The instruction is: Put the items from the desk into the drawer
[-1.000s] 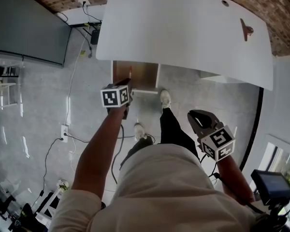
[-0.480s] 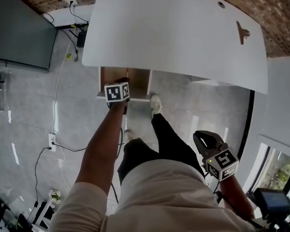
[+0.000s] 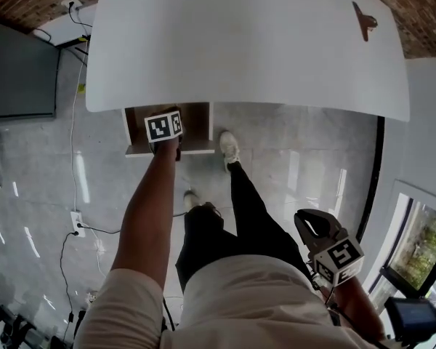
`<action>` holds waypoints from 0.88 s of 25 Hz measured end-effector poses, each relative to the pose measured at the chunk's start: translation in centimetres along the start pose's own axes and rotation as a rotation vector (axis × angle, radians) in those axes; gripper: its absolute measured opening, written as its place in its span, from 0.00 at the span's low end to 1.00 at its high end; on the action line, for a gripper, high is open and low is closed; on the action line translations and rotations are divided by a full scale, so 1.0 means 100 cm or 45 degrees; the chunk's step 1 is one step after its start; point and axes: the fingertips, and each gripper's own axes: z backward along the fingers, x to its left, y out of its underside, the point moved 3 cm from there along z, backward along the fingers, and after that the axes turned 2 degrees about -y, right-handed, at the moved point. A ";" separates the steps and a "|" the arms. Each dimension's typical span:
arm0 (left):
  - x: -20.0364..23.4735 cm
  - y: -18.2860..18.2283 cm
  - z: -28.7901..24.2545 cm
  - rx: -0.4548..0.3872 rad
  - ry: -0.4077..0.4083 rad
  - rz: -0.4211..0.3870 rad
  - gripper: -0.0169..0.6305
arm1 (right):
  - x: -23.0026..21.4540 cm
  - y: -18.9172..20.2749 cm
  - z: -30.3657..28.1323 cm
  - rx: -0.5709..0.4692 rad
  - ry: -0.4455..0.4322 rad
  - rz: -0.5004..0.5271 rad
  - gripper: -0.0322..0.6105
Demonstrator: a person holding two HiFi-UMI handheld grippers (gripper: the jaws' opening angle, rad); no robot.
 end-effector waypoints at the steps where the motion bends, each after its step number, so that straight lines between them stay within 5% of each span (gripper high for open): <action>1: 0.002 0.003 -0.005 0.049 -0.025 0.006 0.10 | -0.002 0.004 0.000 0.004 0.004 -0.014 0.08; 4: 0.006 0.010 -0.018 0.189 -0.082 -0.012 0.10 | -0.008 0.008 -0.004 -0.014 0.014 -0.038 0.08; 11: 0.002 -0.004 -0.025 0.121 -0.043 -0.006 0.10 | -0.012 0.010 -0.008 -0.006 -0.001 -0.067 0.08; 22: -0.003 -0.002 -0.021 0.165 -0.054 -0.007 0.13 | -0.023 -0.004 -0.010 -0.021 0.004 -0.057 0.08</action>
